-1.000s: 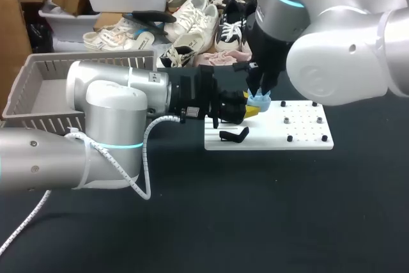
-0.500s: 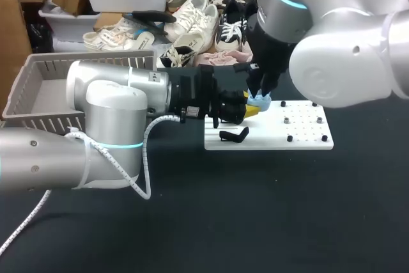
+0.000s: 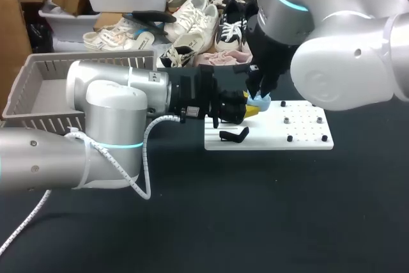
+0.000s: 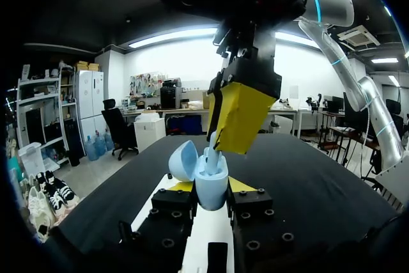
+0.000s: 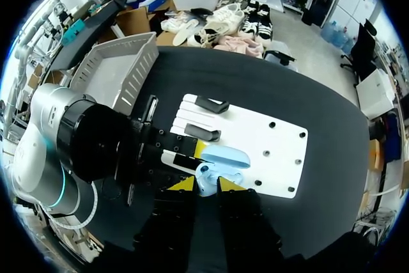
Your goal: Pick up each earbud case from the left stands, insert the matching earbuds, close the lid, and place the case in the box.
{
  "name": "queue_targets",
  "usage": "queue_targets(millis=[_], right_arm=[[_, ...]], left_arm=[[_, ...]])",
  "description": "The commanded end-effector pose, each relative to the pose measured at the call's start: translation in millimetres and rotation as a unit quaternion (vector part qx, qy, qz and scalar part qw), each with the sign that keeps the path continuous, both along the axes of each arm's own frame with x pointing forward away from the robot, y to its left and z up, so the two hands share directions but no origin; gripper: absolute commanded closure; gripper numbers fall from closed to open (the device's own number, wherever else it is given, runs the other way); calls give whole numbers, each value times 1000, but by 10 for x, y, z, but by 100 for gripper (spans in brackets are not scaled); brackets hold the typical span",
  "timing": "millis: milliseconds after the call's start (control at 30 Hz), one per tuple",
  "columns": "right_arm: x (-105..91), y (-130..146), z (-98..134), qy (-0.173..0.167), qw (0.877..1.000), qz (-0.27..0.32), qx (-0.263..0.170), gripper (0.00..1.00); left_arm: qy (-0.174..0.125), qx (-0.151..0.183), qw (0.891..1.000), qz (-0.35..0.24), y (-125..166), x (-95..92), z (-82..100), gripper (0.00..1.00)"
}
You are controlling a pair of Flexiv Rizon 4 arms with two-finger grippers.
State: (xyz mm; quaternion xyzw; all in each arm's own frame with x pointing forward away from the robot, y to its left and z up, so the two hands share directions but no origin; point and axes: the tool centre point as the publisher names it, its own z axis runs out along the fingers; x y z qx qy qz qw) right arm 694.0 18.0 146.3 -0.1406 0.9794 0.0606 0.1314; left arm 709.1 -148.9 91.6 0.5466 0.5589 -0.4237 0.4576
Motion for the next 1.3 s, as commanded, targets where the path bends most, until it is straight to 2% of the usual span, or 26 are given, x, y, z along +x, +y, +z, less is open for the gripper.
queue_targets(millis=[33, 1267, 1300], right_arm=[[-10, 7, 4, -2, 1000, -1, 0, 100], [58, 37, -103, 12, 1000, -6, -2, 100], [58, 37, -103, 13, 1000, -6, -2, 98]], left_arm=[[-1, -1, 1000, 2, 2, -17, 2, 100], [-1, -1, 1000, 2, 2, -17, 2, 100], [-1, -1, 1000, 2, 2, -17, 2, 100]])
